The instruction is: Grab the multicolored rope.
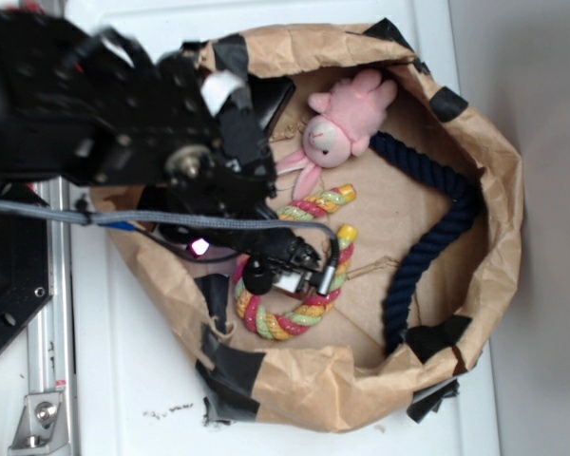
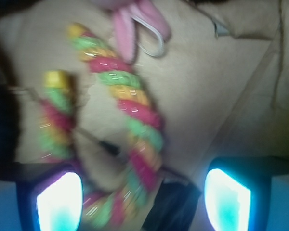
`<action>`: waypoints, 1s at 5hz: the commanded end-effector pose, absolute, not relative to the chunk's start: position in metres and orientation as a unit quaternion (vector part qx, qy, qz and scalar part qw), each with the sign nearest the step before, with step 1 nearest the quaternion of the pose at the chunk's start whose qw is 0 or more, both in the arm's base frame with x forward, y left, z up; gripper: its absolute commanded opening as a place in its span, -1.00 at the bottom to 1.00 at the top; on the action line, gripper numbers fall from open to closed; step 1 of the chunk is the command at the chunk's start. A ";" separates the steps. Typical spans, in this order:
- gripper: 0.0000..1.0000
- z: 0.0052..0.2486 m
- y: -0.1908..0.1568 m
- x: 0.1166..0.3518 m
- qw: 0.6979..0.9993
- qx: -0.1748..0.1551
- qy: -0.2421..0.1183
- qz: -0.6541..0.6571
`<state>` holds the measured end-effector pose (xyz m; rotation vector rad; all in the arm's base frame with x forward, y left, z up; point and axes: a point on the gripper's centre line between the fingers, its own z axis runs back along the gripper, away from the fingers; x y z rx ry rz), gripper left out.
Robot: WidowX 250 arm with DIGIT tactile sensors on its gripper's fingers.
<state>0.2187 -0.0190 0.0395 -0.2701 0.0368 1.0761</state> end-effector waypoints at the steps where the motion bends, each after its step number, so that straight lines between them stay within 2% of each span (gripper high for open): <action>1: -1.00 0.015 -0.038 0.227 0.862 -0.123 0.044 0.489; 5: -1.00 0.031 -0.032 0.235 0.864 -0.129 0.020 0.487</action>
